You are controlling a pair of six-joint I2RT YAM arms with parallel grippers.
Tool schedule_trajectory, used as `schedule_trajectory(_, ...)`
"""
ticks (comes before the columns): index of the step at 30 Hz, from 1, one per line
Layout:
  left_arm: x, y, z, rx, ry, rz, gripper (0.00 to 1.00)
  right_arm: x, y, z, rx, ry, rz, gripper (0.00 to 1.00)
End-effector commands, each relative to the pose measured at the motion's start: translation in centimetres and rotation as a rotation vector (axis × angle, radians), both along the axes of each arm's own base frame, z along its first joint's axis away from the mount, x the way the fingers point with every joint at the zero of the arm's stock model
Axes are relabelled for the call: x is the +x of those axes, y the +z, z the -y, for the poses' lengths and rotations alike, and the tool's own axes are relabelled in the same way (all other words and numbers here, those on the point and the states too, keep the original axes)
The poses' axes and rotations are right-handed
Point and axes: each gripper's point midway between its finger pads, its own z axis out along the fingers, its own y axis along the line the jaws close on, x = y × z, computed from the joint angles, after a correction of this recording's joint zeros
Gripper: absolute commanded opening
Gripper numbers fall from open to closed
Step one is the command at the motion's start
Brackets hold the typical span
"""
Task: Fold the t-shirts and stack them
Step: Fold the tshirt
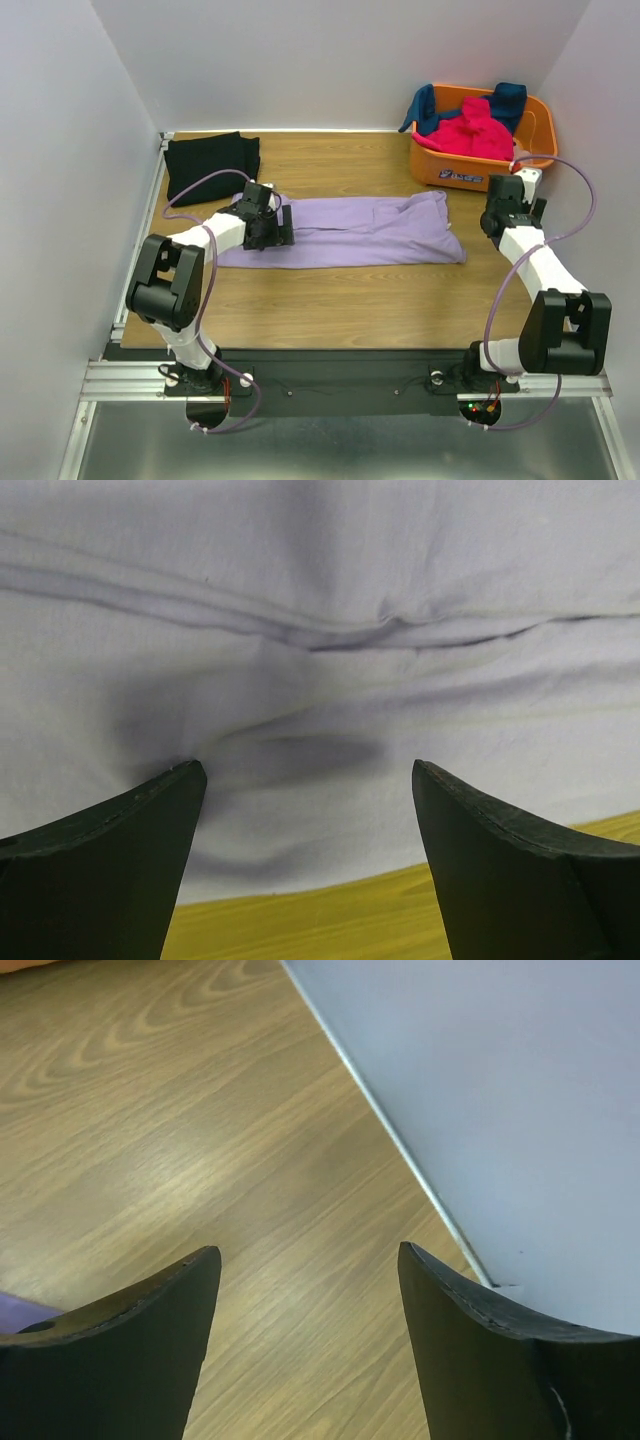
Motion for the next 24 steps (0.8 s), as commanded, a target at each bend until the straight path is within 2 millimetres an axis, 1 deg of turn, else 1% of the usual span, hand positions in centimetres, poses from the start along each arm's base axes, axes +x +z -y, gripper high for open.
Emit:
schedule_trajectory(1,-1.4,1.7,-1.1,0.036,-0.004,-0.01,0.97,1.3,2.5,-1.4,0.087,0.04,0.114,0.78)
schedule_trajectory(2,-1.2,2.1,-1.1,0.036,-0.002,0.0,0.97,1.6,2.3,-2.0,0.116,0.065,0.116,0.79)
schedule_trajectory(3,-0.8,2.7,-1.0,0.029,-0.001,0.014,0.97,2.2,1.8,-3.3,0.18,0.12,0.121,0.82)
schedule_trajectory(5,-0.3,3.8,-0.8,0.018,0.002,0.04,0.98,2.5,1.0,-4.8,0.265,0.163,0.131,0.83)
schedule_trajectory(6,0.1,4.5,-0.6,0.009,0.002,0.058,0.97,2.9,0.4,-6.4,0.342,0.221,0.134,0.83)
schedule_trajectory(7,0.3,4.8,-0.5,0.004,0.001,0.066,0.98,3.1,0.1,-7.5,0.395,0.246,0.139,0.83)
schedule_trajectory(8,0.7,5.1,-0.3,0.001,0.001,0.075,0.98,3.3,-0.7,-8.9,0.459,0.289,0.127,0.83)
schedule_trajectory(9,0.8,5.1,-0.3,-0.001,0.0,0.076,0.98,3.3,-1.2,-9.4,0.483,0.288,0.123,0.83)
schedule_trajectory(11,0.9,4.3,-0.2,0.008,-0.008,0.057,0.97,3.3,-2.2,-10.3,0.528,0.28,0.11,0.83)
schedule_trajectory(12,0.9,3.9,-0.2,0.011,-0.012,0.049,0.98,3.2,-3.4,-10.6,0.552,0.277,0.08,0.83)
schedule_trajectory(14,0.9,2.9,-0.1,0.016,-0.022,0.031,0.97,3.2,-4.3,-10.9,0.576,0.267,0.062,0.83)
schedule_trajectory(15,0.8,2.6,-0.1,0.018,-0.024,0.026,0.97,3.1,-5.2,-11.1,0.591,0.267,0.037,0.83)
schedule_trajectory(18,1.0,1.7,-0.1,0.029,-0.031,0.011,0.98,2.9,-6.6,-12.5,0.664,0.291,-0.002,0.83)
schedule_trajectory(19,1.1,0.9,-0.3,0.043,-0.029,-0.001,0.98,2.4,-7.3,-12.8,0.683,0.289,-0.019,0.83)
schedule_trajectory(21,1.2,0.4,-0.7,0.066,-0.023,-0.01,0.98,1.8,-8.1,-13.2,0.708,0.283,-0.039,0.82)
schedule_trajectory(22,1.2,0.1,-0.8,0.071,-0.018,-0.018,0.98,1.2,-8.7,-13.2,0.714,0.271,-0.054,0.82)
schedule_trajectory(24,1.1,-0.4,-1.1,0.076,-0.007,-0.028,0.97,0.7,-9.0,-13.0,0.708,0.26,-0.063,0.82)
